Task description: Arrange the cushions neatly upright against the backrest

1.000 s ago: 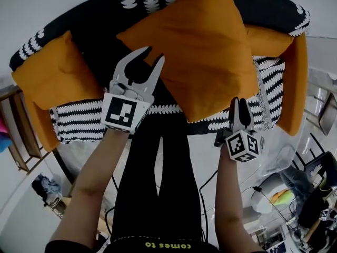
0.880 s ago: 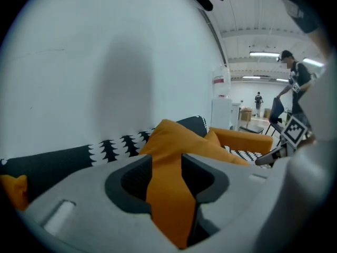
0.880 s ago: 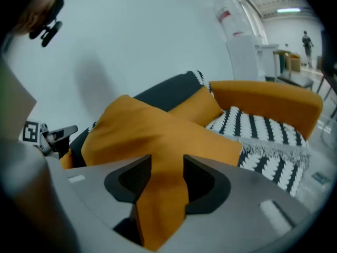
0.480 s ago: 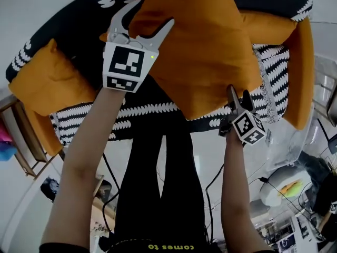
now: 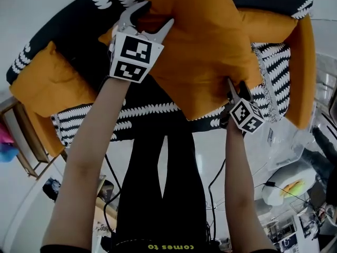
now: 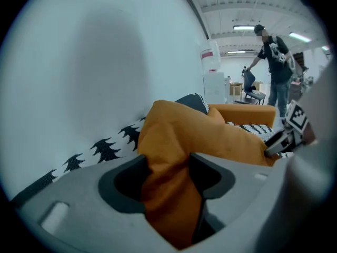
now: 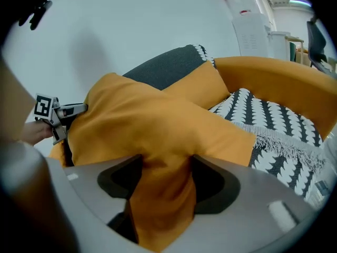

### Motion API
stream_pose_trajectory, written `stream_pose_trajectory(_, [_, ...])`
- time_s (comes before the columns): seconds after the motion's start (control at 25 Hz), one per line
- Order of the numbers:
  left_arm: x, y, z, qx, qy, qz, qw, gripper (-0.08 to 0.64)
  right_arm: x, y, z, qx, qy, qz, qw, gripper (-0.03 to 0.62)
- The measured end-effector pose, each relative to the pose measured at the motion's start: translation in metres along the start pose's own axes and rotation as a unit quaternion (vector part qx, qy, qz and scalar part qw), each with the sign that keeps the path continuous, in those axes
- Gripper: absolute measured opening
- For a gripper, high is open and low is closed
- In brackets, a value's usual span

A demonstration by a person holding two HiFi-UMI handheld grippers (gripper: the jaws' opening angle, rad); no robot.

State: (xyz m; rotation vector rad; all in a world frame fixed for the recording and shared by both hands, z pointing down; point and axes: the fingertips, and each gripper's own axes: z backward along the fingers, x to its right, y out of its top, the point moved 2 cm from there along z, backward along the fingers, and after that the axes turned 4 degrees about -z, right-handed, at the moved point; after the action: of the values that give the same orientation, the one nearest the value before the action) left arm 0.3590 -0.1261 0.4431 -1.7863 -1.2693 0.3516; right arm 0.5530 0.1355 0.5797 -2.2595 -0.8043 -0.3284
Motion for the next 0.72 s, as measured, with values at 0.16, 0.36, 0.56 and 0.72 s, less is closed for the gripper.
stream_pose_trajectory(0.16, [0.005,0.002,0.012,0.0,0.001,-0.017,0.9998,0.16,0.0,0.006,0.01,0.024,-0.007,-0.004,1.0,0.122])
stream_pose_trajectory(0.36, [0.005,0.003,0.027,0.003,0.0,0.004,1.0,0.077,-0.008,0.01,0.024,0.051,0.003,-0.018,0.999,0.021])
stream_pose_trajectory(0.56, [0.0,0.001,0.059,0.009,0.015,0.055,0.9983,0.042,-0.022,0.023,0.045,0.079,0.026,-0.023,0.996,0.018])
stream_pose_trajectory(0.72, [-0.014,-0.024,0.102,0.008,0.041,0.105,0.9936,0.032,-0.051,0.03,0.055,0.095,0.054,-0.024,0.994,0.018])
